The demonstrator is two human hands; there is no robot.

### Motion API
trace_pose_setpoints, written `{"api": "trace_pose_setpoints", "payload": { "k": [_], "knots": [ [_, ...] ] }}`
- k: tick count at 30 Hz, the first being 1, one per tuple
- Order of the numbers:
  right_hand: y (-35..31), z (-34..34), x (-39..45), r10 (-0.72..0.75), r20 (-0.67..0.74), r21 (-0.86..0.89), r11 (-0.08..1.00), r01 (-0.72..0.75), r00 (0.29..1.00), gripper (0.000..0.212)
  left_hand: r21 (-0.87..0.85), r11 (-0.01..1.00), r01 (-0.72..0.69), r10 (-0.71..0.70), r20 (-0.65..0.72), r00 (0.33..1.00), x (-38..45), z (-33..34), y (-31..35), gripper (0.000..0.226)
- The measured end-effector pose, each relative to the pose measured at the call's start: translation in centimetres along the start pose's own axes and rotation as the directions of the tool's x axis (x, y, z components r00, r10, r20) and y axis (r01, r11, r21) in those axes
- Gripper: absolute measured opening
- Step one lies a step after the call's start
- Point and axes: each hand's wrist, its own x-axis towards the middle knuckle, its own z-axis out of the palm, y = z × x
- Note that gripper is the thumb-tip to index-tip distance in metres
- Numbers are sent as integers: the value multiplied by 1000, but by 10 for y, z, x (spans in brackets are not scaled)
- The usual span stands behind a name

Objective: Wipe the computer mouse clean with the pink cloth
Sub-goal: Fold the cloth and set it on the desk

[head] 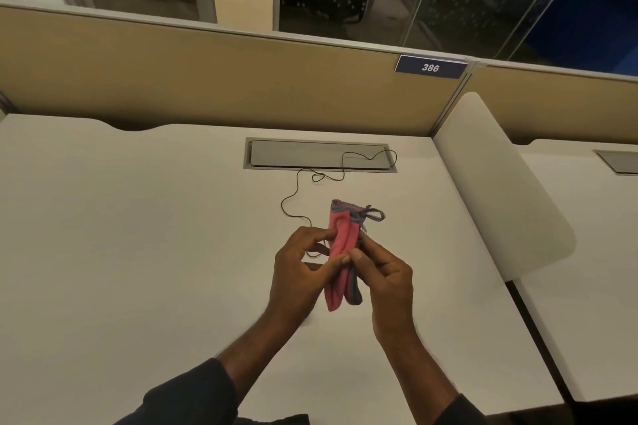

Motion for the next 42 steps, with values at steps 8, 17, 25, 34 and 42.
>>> {"api": "trace_pose_setpoints", "payload": {
  "k": [8,17,25,34,42],
  "knots": [
    [6,-43,29,23,13,31,999,-24,1000,33,71,997,5,-2,-49,999,12,46,-7,24],
    [11,-125,85,214,-72,262,946,-189,974,38,-237,930,282,-329,-193,924,35,58,-15,14],
    [27,-163,111,330,61,191,922,-336,942,37,-459,812,361,-466,-135,874,37,71,-15,13],
    [11,-144,96,161,124,-174,975,-138,979,24,-154,954,257,-277,-124,953,36,104,1,15],
    [3,-121,97,-25,142,-385,919,79,990,17,-48,996,73,-61,211,976,23,141,-3,45]
  ]
}}
